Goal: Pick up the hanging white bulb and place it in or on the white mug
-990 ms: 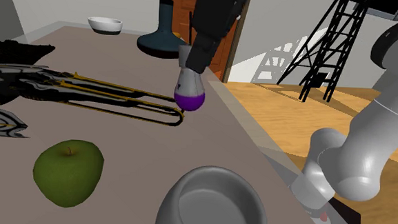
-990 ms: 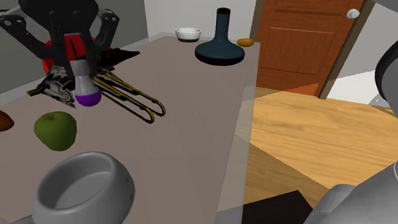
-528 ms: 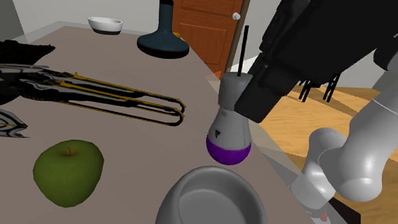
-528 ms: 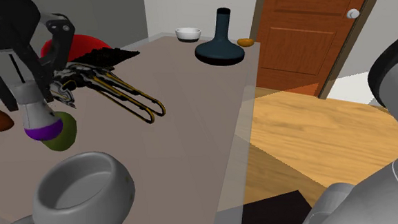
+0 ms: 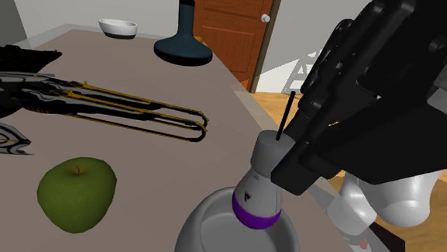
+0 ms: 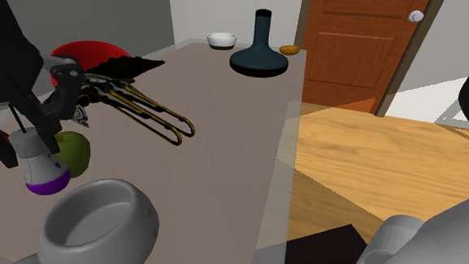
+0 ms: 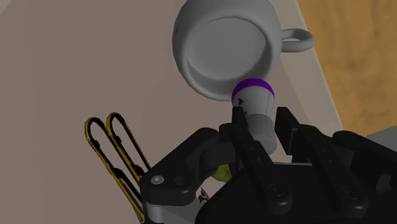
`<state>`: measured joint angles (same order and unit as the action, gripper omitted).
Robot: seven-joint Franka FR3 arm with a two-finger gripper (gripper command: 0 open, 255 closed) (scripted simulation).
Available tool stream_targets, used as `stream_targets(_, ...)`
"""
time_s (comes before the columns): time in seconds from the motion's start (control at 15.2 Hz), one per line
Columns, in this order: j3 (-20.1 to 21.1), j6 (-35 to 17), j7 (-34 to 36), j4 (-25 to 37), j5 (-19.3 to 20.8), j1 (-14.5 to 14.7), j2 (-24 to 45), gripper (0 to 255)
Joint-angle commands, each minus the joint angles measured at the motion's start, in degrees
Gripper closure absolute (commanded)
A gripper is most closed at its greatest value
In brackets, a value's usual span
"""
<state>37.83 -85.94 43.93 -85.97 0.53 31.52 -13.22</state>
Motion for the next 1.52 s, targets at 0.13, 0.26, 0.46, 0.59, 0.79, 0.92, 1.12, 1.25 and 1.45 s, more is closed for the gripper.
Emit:
stream_targets(0.13, -0.8, -3.5, -0.5, -5.2, -1.2, 0.3, -2.1, 255)
stream_targets(0.26, -1.1, -5.2, -0.7, -7.7, -1.7, 0.4, -3.0, 255)
stream_targets(0.46, -1.5, -7.6, -0.9, -11.1, -2.4, 0.7, -4.3, 255)
stream_targets(0.59, -1.6, -8.9, -1.0, -12.8, -2.7, 0.8, -4.8, 255)
stream_targets(0.79, -1.6, -8.9, -1.0, -12.8, -2.7, 0.8, -4.8, 255)
stream_targets(0.92, -1.6, -8.9, -1.0, -12.8, -2.7, 0.8, -4.8, 255)
stream_targets(1.12, -1.6, -8.9, -1.0, -12.8, -2.7, 0.8, -4.8, 0)
stream_targets(1.25, -1.6, -8.9, -1.0, -12.8, -2.7, 0.8, -4.8, 0)
stream_targets(1.45, -1.6, -8.9, -1.0, -12.8, -2.7, 0.8, -4.8, 0)
